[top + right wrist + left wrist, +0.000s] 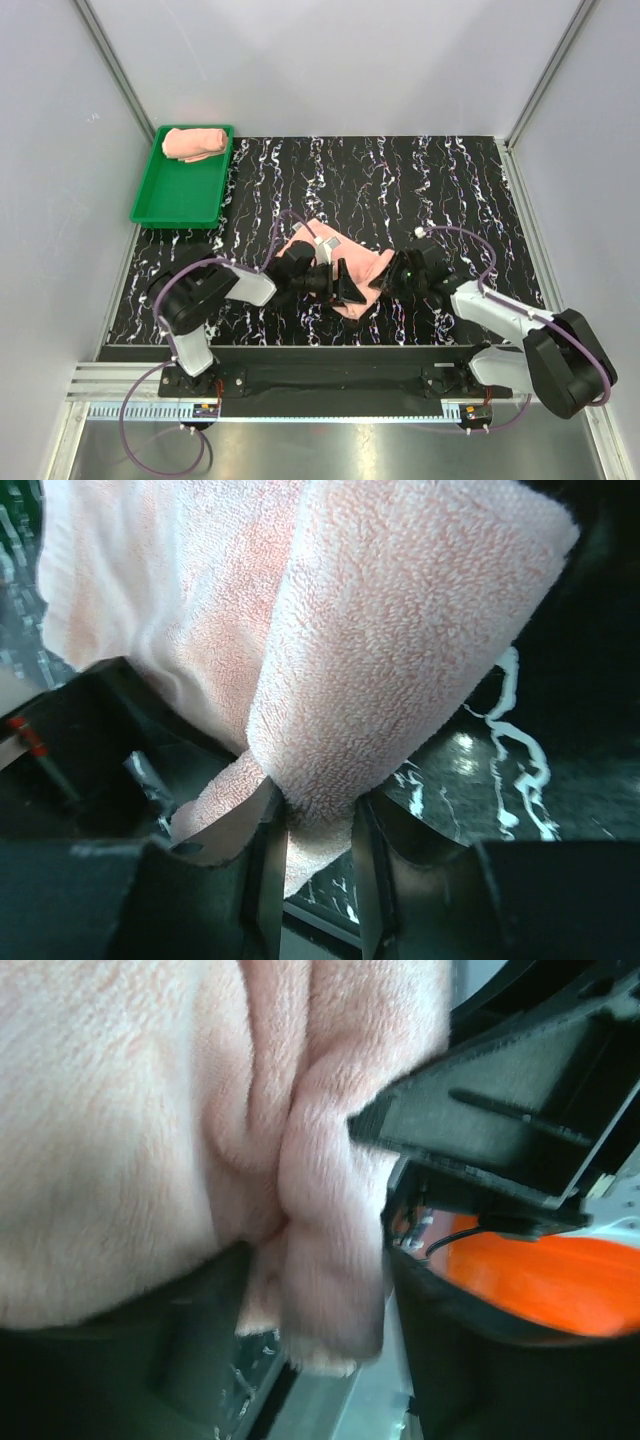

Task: Roll the towels
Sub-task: Roll the towel

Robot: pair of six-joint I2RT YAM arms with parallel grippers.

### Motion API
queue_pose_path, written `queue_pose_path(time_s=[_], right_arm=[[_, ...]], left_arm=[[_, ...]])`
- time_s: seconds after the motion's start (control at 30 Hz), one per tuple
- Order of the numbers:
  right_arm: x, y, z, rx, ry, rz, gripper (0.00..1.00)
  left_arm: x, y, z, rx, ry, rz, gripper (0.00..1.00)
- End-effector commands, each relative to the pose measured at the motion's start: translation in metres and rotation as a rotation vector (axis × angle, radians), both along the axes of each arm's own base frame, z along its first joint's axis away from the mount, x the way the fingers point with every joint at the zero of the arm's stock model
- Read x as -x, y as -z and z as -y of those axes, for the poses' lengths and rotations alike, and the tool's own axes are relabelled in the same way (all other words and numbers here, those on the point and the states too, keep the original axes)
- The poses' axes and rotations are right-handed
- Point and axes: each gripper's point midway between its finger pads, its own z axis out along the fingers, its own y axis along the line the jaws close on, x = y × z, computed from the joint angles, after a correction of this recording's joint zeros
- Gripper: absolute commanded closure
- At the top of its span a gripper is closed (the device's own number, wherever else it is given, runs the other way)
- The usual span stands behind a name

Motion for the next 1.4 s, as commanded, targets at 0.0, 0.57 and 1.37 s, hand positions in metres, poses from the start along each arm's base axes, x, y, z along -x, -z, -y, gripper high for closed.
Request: queue_pose_path(time_s=[0.0,0.57,1.37], right_arm=[[-0.006,-0.012,0.022,0.158,0.029,-0.014,0.75],[0.021,0.003,0.021,0.423,-0.159,-0.244,0.79],[0.021,-0.006,0.013,0.406,-0.19,-0.254,0.78]], left_arm=[[-0.011,-0.008,-0.016,-0.139,-0.022,0.13,0.27],[-0.009,-0.103,-0.021,-0.56,-0.086,0.974,0.13],[0.032,-0.015,0.043,-0.627,0.102,1.092,0.52]])
